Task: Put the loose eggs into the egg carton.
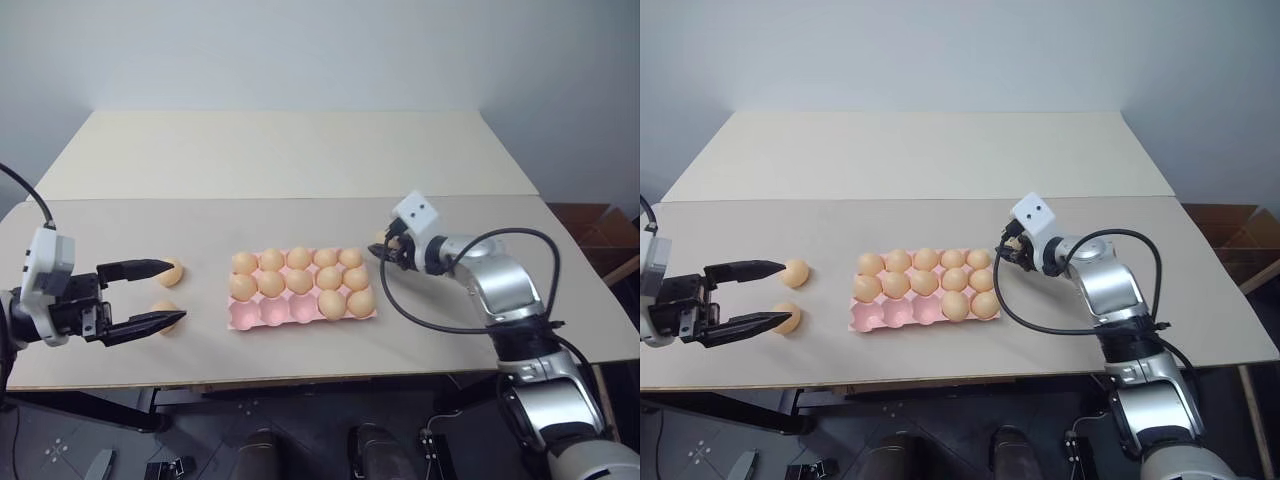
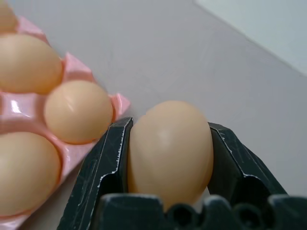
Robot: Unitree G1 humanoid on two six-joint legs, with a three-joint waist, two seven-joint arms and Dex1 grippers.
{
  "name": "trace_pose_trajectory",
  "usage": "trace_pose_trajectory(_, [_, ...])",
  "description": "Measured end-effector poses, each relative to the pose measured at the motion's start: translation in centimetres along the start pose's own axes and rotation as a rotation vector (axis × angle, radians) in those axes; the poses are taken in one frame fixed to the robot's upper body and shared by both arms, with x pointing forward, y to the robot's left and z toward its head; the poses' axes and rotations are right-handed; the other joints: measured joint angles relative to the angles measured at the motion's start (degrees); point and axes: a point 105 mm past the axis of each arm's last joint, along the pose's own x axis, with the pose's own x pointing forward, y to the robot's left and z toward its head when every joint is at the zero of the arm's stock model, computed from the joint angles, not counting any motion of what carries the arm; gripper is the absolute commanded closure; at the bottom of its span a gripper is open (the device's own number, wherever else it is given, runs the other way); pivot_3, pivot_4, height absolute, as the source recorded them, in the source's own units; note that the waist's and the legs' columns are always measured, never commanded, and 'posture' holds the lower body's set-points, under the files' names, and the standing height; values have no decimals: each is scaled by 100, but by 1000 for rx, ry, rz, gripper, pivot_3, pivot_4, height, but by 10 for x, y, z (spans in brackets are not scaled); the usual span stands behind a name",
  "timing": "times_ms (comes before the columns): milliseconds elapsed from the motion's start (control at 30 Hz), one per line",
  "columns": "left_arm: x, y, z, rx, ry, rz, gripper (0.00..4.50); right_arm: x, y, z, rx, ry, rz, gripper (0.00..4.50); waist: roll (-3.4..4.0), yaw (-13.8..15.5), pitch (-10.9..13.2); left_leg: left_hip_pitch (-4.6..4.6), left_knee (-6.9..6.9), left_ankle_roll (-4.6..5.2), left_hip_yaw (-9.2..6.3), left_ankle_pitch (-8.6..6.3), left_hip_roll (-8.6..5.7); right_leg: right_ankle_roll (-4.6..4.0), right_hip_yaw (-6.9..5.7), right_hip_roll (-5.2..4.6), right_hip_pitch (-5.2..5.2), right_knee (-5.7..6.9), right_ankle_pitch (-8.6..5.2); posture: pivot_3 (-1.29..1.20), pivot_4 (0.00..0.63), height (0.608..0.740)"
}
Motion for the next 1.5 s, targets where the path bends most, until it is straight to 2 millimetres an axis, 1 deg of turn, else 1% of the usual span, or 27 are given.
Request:
trace_pose_trajectory(67, [0,0,0,-1,-1,0,0,-12,15,23,-33,-67,51,2558,0,-2,0,2,0,0,-1,0,3,0,-1,2,-1,1,0,0,150,740])
trace_pose_trajectory(100, [0,0,0,0,-1,0,0,-18,27,33,-58,-103,84,2558,0,-8,0,2,-1,0,0,0,5,-1,-1,3,-1,0,0,0,150,740])
trace_pose_trajectory(167, [-1,1,0,-5,-2,3,0,-25,57,42,-73,-145,170,2558,-1,-15,-1,10,-6,0,0,0,5,-4,-2,3,3,2,-3,0,150,740])
trace_pose_trajectory(233, [-2,1,-1,-9,-2,2,0,-24,83,39,-56,-147,249,2558,-1,-16,-1,10,-6,-1,0,0,5,-5,-2,3,3,2,-3,0,150,740])
trace_pose_trajectory(300, [-2,2,-1,-13,-3,1,0,-17,108,32,-41,-128,309,2558,-1,-11,-1,9,-6,-1,1,0,4,-6,-2,1,1,3,-4,0,150,740])
trace_pose_trajectory(367, [-2,1,-1,-14,-3,-1,0,-10,126,28,-46,-109,342,2558,-1,-9,-1,9,-6,-2,2,1,3,-8,-2,0,1,2,-5,0,150,740])
trace_pose_trajectory(467, [-2,1,-1,-14,-4,-6,0,-2,146,27,-63,-101,367,2558,-1,-8,-1,6,-6,-3,1,1,3,-8,-3,1,-2,2,-4,0,150,740])
trace_pose_trajectory(567, [-2,1,-1,-12,-5,-7,0,4,154,23,-76,-82,379,2558,-1,-5,-1,6,-6,-2,1,1,2,-8,-3,0,-1,2,-4,0,150,740])
trace_pose_trajectory(600, [-2,1,-1,-12,-5,-7,0,7,155,22,-84,-75,376,1873,-1,-1,-1,6,-6,-3,1,1,2,-8,-3,0,0,1,-4,0,150,740])
trace_pose_trajectory(667, [-2,1,0,-10,-6,-7,0,12,155,18,-81,-62,365,1333,-1,2,-1,7,-6,-3,0,1,2,-8,-3,0,0,1,-4,0,150,740])
trace_pose_trajectory(700, [-2,1,0,-9,-6,-7,0,14,153,18,-81,-61,350,963,-1,2,-1,6,-6,-3,0,1,2,-8,-3,0,-1,1,-4,0,150,740])
trace_pose_trajectory(767, [-1,1,0,-8,-7,-7,0,16,149,19,-82,-65,329,270,-1,-1,-1,6,-6,-3,1,1,2,-7,-3,1,-2,1,-5,0,150,740])
trace_pose_trajectory(800, [-1,1,1,-7,-7,-7,0,15,147,22,-85,-72,322,33,-1,-2,-1,5,-6,-3,0,1,2,-7,-4,1,-2,2,-4,0,150,740])
trace_pose_trajectory(900, [-1,2,1,-5,-8,-7,0,4,137,33,-96,-119,303,33,-1,4,-1,3,-6,-3,0,1,2,-7,-4,0,-4,1,-4,0,150,740])
trace_pose_trajectory(967, [-1,2,1,-5,-8,-6,0,-6,129,45,-107,-162,290,33,-1,6,-1,3,-6,-3,0,1,2,-6,-4,0,-4,0,-4,0,150,740])
trace_pose_trajectory(1033, [-1,2,1,-4,-8,-7,0,-18,123,55,-105,-206,288,33,-1,7,-1,4,-6,-3,-1,1,3,-6,-5,1,-3,0,-4,0,150,740])
trace_pose_trajectory(1100, [-2,1,1,-5,-7,-5,0,-34,114,58,-102,-230,300,33,-1,23,-1,2,-6,-3,-2,1,2,-6,-7,-1,-1,-2,-5,0,150,740])
trace_pose_trajectory(1133, [-2,1,0,-9,-5,-4,0,-45,105,57,-109,-241,296,33,-1,41,-1,1,-6,-3,-3,1,1,-5,-10,-2,2,-9,-5,0,150,740])
trace_pose_trajectory(1200, [-5,1,-3,-20,0,5,0,-65,86,48,-123,-237,278,33,-2,55,-1,2,-6,-5,-1,-1,1,6,-10,-4,7,-20,-15,0,150,740])
trace_pose_trajectory(1233, [-6,1,-3,-22,2,8,0,-72,79,43,-134,-240,275,33,-3,56,0,1,-6,-5,-1,-1,0,21,-10,-4,8,-23,-27,0,150,740])
trace_pose_trajectory(1300, [-11,1,-6,-32,8,32,0,-88,63,25,-187,-216,273,33,-3,55,0,6,-6,-5,0,-1,1,24,-9,-3,12,-22,-34,0,150,740])
trace_pose_trajectory(1433, [-20,2,-10,-50,19,79,0,-104,40,0,-227,-179,264,33,-3,16,1,16,-6,-5,2,-1,6,3,-8,0,13,-13,-47,0,150,740])
trace_pose_trajectory(1500, [-28,1,-13,-63,24,115,0,-114,29,-18,-232,-127,263,33,-3,7,1,16,-8,-5,3,-1,7,3,-8,-1,12,-13,-47,0,150,740])
